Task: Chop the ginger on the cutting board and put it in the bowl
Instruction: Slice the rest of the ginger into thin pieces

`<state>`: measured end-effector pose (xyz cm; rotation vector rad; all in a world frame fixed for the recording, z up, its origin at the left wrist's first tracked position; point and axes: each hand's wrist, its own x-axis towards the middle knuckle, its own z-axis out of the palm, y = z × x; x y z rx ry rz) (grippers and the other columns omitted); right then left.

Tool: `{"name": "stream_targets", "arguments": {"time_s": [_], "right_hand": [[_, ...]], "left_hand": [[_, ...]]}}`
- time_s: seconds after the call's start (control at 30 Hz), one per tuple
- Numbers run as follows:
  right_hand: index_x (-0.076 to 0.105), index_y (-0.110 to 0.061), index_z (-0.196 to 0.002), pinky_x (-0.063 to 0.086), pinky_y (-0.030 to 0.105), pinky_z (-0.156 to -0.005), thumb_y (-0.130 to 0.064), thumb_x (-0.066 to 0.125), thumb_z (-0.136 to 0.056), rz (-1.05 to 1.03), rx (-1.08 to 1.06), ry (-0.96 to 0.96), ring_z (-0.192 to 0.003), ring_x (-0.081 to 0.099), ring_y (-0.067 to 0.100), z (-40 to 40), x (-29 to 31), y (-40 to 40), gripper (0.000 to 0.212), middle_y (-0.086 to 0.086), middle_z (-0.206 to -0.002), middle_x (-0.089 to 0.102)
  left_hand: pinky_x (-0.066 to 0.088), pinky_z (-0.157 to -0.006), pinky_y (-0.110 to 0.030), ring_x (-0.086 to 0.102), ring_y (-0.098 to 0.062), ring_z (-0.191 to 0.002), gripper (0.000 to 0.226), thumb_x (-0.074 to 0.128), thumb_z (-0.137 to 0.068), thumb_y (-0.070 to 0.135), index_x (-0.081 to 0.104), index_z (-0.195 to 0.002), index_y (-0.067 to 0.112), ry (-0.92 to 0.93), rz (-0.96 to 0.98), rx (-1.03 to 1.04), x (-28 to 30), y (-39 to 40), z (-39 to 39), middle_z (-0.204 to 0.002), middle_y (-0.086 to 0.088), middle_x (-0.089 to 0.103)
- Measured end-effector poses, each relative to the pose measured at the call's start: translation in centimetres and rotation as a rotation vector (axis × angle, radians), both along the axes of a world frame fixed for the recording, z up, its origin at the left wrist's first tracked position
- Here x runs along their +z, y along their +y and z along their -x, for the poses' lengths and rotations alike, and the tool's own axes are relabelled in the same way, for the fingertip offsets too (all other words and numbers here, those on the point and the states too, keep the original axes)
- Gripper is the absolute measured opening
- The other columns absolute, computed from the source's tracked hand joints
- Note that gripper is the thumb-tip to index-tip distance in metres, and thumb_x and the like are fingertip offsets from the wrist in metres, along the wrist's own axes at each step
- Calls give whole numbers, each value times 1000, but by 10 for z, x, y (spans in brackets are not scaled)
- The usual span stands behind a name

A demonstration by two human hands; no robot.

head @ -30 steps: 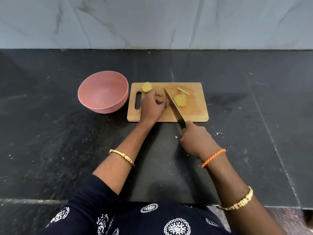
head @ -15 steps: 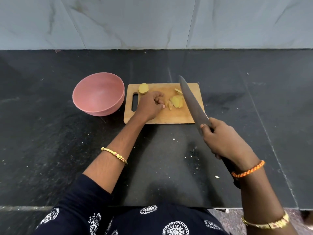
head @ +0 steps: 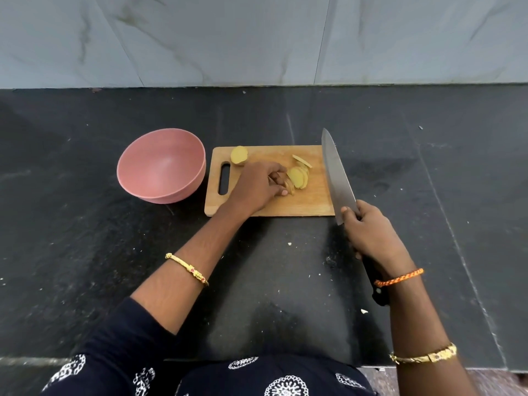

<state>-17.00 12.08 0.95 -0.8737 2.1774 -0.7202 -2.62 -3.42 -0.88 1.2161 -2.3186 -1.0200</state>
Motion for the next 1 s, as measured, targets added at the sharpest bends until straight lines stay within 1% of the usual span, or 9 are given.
{"name": "stream_targets", "arguments": {"time_s": [0.1,0.17,0.23,0.33,0.43,0.5,0.57,0.77,1.0], "right_hand": [[52,-9,-87,42,29,-42,-28,39,-98,15,-2,-22,-44,50,23,2,0,1,26,4,-64,54],[51,-11,-84,42,28,-42,-28,39,-98,21,6,-28,-43,49,23,3,-1,3,25,4,-62,53],[49,-13,-79,40,28,-42,-28,40,-98,32,5,-30,-41,48,22,3,-3,4,26,3,-60,53],[45,-17,-73,39,27,-41,-28,40,-98,42,-11,-36,-41,48,21,4,-4,3,28,3,-61,54],[47,-15,-75,39,27,-40,-28,40,-98,59,-20,-51,-40,47,21,4,-5,3,26,3,-62,54],[49,-15,-79,38,25,-39,-28,40,-98,60,-7,-60,-38,46,20,3,-6,3,25,2,-62,53],[49,-17,-78,36,23,-37,-28,40,-98,57,17,-63,-35,45,16,1,-6,2,25,-1,-62,52],[48,-18,-80,35,20,-34,-29,39,-99,53,47,-52,-31,43,12,-5,-8,-4,23,-3,-65,51],[51,-14,-85,37,23,-38,-31,40,-98,53,35,-62,-34,45,15,-9,-11,-5,25,-1,-65,52]], "left_hand": [[45,-78,-19,54,-5,-82,63,76,-75,15,51,-132,17,-125,177,-88,10,-3,4,-91,5,60],[43,-87,-27,47,-14,-104,68,75,-76,20,45,-137,23,-275,375,-246,19,-10,10,-110,1,52],[39,-98,-34,40,-18,-119,65,73,-77,16,47,-135,27,-357,452,-457,28,-18,18,-128,-1,46],[39,-97,-34,42,-18,-119,53,67,-82,11,53,-131,27,-489,458,-694,32,-26,32,-129,1,47],[41,-94,-35,42,-19,-119,47,60,-88,13,51,-132,25,-583,568,-808,31,-32,38,-129,0,47],[43,-94,-37,42,-20,-119,46,57,-90,15,49,-135,24,-592,600,-821,26,-34,36,-130,-2,46],[41,-96,-38,41,-21,-119,46,56,-91,19,46,-136,23,-572,548,-791,21,-35,30,-130,-3,45],[27,-107,-32,32,-20,-131,43,50,-95,20,45,-138,20,-450,388,-667,13,-28,18,-144,-1,36],[29,-110,-37,32,-23,-133,41,48,-96,18,46,-137,16,-359,368,-627,5,-23,13,-146,-5,37]]}}
